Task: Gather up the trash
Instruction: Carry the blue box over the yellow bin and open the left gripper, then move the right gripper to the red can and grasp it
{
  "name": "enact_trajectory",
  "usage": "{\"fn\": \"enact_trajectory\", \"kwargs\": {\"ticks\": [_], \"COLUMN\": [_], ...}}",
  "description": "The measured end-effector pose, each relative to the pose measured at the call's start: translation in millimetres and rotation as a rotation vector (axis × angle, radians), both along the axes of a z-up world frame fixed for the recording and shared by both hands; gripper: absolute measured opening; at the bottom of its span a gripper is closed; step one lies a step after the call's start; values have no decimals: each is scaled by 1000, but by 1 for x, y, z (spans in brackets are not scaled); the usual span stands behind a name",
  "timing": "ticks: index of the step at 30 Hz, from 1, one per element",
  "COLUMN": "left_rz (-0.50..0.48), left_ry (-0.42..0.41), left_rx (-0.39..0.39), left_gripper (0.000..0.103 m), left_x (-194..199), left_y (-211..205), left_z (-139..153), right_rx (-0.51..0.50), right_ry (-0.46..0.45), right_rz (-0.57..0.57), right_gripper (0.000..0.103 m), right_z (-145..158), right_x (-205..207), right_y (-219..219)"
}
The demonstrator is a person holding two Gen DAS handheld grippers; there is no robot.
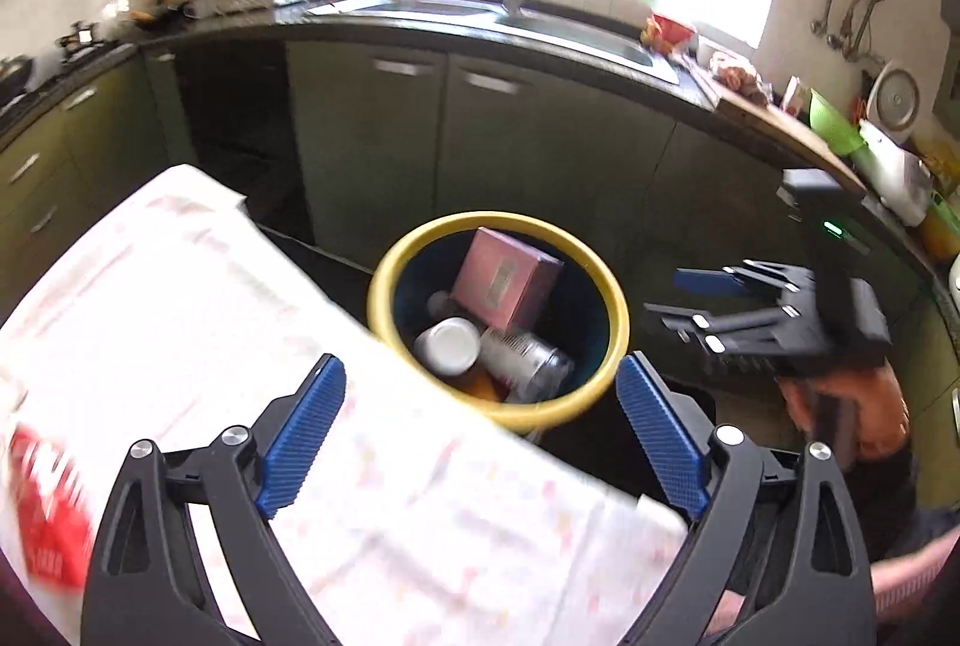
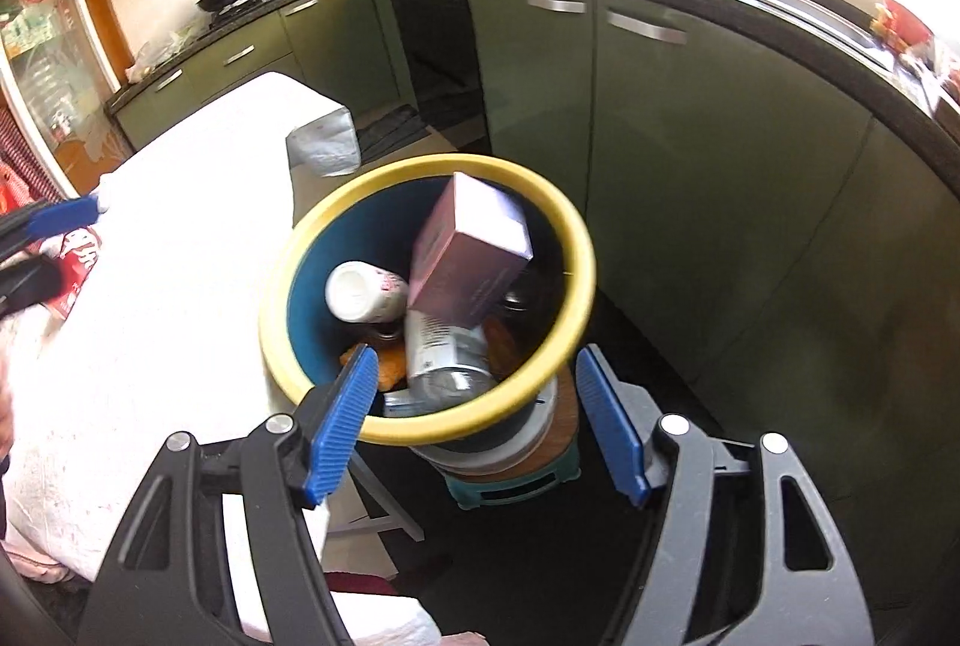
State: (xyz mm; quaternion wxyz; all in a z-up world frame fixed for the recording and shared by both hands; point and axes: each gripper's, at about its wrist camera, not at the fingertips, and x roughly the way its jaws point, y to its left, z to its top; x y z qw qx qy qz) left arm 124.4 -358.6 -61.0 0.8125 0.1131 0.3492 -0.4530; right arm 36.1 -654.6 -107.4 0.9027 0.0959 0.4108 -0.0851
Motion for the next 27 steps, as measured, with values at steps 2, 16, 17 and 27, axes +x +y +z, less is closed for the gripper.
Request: {"fn": "enact_trajectory", "kwargs": {"ticks": [2, 16, 17, 27], "left_rz": [49, 486, 502, 516], "left_ry": [4, 27, 31, 61], "left_rx": [-21, -30, -31, -48], "left_gripper": [93, 96, 96, 96], "left_x": [-9, -39, -39, -45], "left_y": [34, 257, 268, 297], "left_z": [1, -26, -28, -41], "right_rx": [2, 41, 59, 148], "right_ry": [1, 51, 62, 144], "right_rz": [30, 414, 437, 547], "right_gripper": [65, 66, 66, 66], "right_z": [1, 19, 20, 46], "right_x": [8, 105, 113, 168], "right_y": [12, 179, 192, 288]}}
